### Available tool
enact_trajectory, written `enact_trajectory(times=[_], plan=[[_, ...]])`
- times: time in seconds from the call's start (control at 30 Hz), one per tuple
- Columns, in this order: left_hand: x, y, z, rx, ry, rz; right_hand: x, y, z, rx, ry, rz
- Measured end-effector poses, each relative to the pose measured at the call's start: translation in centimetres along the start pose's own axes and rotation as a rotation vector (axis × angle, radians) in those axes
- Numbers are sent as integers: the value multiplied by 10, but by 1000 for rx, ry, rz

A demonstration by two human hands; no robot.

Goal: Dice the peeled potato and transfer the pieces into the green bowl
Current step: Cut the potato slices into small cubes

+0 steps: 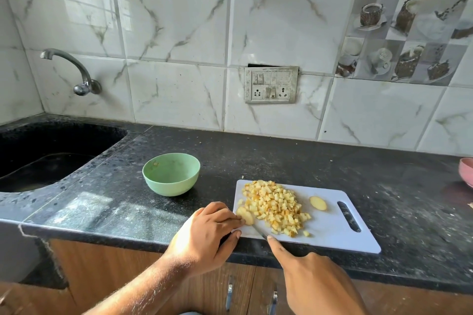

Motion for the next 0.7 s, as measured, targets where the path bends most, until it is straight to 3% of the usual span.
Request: enact_trajectory(times=[0.23, 0.7], plan=[[2, 1, 1, -10, 3, 19, 16, 1, -7, 37, 32, 154], [3, 1, 2, -10, 38, 26, 3, -35, -37, 105, 38, 216]])
Point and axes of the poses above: each hand's wrist, its own y-axis away from the middle knuckle, its own x-axis out of the back of the hand, z = x × y, the point moved 8 cm from there along -y, towards the middle knuckle
